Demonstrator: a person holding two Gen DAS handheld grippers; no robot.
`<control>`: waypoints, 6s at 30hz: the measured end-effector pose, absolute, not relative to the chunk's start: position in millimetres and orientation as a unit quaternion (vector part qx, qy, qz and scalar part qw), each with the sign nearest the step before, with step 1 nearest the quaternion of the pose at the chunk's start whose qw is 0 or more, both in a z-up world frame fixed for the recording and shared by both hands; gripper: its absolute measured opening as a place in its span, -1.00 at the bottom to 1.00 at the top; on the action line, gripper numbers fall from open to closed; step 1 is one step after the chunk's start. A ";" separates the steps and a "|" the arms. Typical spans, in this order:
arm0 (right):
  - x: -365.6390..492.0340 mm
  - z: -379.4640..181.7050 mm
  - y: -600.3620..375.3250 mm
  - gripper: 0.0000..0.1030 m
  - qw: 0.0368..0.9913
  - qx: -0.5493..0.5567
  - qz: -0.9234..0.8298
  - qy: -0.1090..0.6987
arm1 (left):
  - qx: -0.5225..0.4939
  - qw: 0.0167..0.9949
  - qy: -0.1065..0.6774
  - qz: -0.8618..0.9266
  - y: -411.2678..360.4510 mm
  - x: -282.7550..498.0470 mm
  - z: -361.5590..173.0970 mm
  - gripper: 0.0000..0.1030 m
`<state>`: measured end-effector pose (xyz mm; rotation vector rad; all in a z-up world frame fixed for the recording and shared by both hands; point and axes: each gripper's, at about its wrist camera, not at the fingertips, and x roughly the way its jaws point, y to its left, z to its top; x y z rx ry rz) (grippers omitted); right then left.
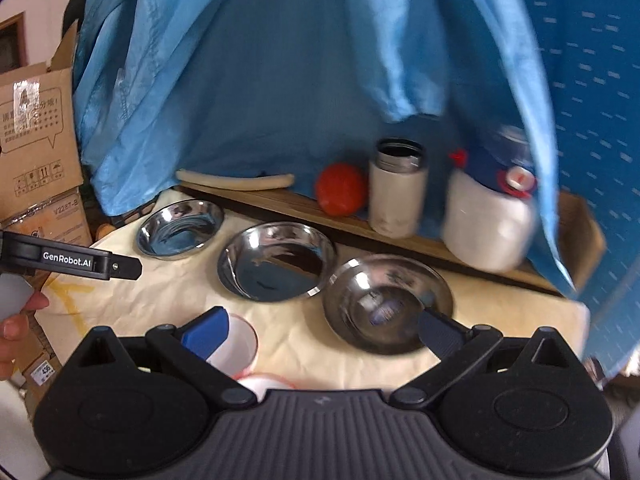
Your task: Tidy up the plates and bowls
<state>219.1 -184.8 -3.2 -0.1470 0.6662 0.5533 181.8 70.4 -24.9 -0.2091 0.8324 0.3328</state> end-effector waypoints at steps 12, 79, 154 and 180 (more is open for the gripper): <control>307.2 -15.2 -56.3 0.99 0.867 -0.069 0.359 0.339 | -0.113 0.867 0.415 0.253 179.6 239.0 -50.3 0.98; 349.2 -81.3 -97.3 -0.73 0.853 0.034 0.214 0.475 | -0.114 0.871 0.476 0.029 119.2 310.0 -97.2 -0.71; 268.9 -47.9 -307.0 0.99 0.907 0.014 0.133 0.399 | -0.216 0.852 0.476 -0.032 -41.9 293.7 -61.5 0.98; 370.5 -120.7 -281.2 0.31 0.854 0.052 0.207 0.473 | -0.324 0.778 0.537 0.035 -55.0 340.5 -131.3 0.81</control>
